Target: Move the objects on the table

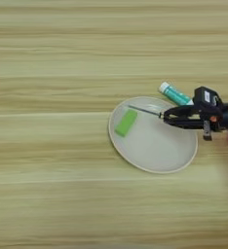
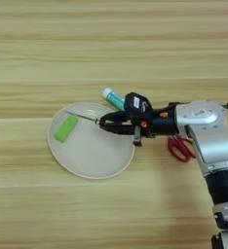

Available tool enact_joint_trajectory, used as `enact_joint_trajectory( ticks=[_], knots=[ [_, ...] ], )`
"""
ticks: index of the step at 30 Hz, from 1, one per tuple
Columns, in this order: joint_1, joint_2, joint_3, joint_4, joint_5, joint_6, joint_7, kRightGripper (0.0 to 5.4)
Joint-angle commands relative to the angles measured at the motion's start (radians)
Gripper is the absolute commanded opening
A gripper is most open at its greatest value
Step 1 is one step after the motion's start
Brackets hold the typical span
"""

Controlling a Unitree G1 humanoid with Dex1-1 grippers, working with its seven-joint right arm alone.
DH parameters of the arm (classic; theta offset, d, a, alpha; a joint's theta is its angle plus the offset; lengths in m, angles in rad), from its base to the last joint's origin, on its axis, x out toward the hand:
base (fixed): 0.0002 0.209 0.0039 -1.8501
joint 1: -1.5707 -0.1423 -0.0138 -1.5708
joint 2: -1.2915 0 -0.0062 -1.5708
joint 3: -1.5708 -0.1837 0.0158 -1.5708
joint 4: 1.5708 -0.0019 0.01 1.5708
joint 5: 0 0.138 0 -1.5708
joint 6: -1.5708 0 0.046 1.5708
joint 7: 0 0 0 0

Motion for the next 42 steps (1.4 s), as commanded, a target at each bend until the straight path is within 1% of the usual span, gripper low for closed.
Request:
enact_joint_trajectory(
  ticks=[1, 8, 14, 19, 22, 24, 26, 29, 37, 42],
  knots=[
    [-0.092, -0.063, -0.064, 0.021, 0.014, -0.02, -0.054, 0.79],
    [-0.113, -0.099, -0.119, 0.116, 0.016, -0.042, -0.075, 0.79],
    [-0.101, -0.128, -0.171, 0.182, 0.018, -0.05, -0.104, 0.79],
    [-0.099, -0.141, -0.184, 0.234, 0.003, -0.063, -0.132, 0.79],
    [-0.095, -0.147, -0.179, 0.266, -0.013, -0.084, -0.145, 0.79],
    [-0.091, -0.15, -0.166, 0.297, -0.037, -0.107, -0.162, 0.79],
    [-0.091, -0.147, -0.154, 0.327, -0.064, -0.137, -0.179, 0.79],
    [-0.104, -0.139, -0.14, 0.367, -0.087, -0.161, -0.191, 0.79],
    [-0.112, -0.13, -0.111, 0.425, -0.119, -0.204, -0.2, 0.79],
    [-0.113, -0.114, -0.088, 0.461, -0.142, -0.226, -0.213, 0.79]
  ],
)
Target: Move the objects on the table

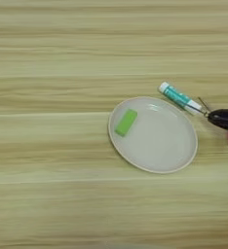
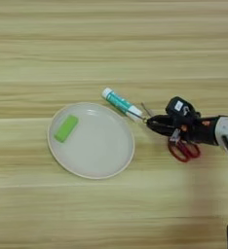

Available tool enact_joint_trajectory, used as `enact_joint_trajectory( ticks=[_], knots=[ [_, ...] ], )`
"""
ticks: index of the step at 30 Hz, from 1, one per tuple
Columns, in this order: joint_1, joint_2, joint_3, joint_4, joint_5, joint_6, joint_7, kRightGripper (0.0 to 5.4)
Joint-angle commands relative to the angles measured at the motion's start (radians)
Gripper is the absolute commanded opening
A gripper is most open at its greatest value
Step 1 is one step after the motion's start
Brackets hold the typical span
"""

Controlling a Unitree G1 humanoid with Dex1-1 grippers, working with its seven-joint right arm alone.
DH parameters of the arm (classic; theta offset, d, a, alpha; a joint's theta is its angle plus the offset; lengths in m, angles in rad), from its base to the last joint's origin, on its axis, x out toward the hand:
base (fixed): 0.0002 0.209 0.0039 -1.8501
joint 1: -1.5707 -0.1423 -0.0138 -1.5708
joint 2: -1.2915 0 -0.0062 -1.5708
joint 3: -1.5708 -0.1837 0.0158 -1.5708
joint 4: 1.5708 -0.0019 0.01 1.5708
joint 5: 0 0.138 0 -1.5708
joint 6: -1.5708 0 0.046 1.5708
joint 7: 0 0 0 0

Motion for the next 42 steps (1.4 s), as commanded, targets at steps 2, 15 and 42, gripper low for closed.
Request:
enact_joint_trajectory(
  ticks=[2, 15, 42],
  knots=[
    [-0.073, -0.027, 0.003, 0.012, -0.013, -0.036, -0.05, 0.79],
    [-0.083, -0.013, 0.028, 0.078, -0.031, -0.068, -0.064, 0.79],
    [-0.085, -0.014, 0.025, 0.062, -0.019, -0.066, -0.062, 2.56]
  ],
)
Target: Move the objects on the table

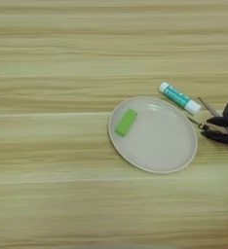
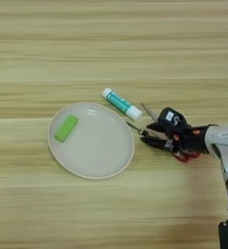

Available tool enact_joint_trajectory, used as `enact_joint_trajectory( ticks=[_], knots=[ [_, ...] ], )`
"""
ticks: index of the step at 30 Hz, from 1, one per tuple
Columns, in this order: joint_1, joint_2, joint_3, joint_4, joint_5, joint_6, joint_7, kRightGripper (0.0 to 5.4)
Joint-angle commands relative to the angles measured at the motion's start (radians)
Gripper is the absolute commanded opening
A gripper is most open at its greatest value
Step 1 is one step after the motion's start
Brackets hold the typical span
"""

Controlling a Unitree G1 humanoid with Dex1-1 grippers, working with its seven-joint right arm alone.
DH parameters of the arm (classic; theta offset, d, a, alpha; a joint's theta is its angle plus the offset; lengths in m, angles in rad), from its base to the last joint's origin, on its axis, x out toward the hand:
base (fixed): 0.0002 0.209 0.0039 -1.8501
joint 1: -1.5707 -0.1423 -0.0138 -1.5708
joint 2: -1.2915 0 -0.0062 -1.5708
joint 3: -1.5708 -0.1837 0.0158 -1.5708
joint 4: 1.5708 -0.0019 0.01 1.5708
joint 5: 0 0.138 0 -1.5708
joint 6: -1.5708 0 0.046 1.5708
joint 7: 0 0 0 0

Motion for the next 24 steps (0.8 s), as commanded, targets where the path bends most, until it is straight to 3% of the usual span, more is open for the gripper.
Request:
enact_joint_trajectory(
  ticks=[1, 9, 24],
  knots=[
    [-0.071, -0.049, -0.025, -0.054, 0.019, -0.001, -0.021, 2.69],
    [-0.088, -0.055, -0.057, -0.089, 0.06, 0.002, -0.014, 3.46],
    [-0.079, -0.09, -0.147, -0.272, 0.155, 0.085, 0.03, 4.92]
  ],
)
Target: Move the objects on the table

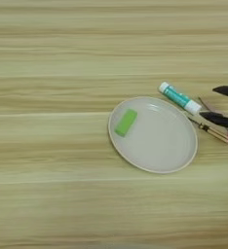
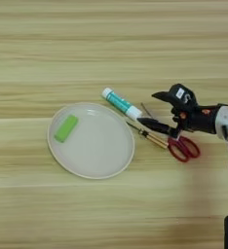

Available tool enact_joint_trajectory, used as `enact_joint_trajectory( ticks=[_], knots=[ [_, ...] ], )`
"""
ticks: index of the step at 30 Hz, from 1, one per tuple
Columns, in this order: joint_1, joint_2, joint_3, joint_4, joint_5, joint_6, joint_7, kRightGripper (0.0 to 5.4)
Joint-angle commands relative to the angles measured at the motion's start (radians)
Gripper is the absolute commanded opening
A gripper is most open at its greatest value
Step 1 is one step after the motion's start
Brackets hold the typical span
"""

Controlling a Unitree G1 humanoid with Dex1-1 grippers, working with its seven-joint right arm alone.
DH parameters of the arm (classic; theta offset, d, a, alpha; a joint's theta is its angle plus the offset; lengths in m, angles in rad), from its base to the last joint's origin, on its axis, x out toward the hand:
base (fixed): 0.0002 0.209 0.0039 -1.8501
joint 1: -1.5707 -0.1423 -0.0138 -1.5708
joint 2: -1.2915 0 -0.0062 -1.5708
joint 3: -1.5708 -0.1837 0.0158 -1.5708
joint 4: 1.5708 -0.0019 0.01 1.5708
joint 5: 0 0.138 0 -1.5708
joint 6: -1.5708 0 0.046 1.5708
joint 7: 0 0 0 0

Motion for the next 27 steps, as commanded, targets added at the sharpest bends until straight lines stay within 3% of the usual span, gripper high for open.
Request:
enact_joint_trajectory(
  ticks=[1, 5, 14, 27],
  knots=[
    [-0.054, -0.063, -0.047, -0.114, 0.05, 0.028, -0.014, 5.0],
    [-0.034, -0.056, -0.059, -0.201, 0.085, 0.07, 0.0, 5.35],
    [0.043, -0.01, -0.038, -0.398, 0.15, 0.182, 0.007, 5.35],
    [0.083, 0.095, 0.028, -0.467, 0.142, 0.289, -0.058, 5.35]
  ],
)
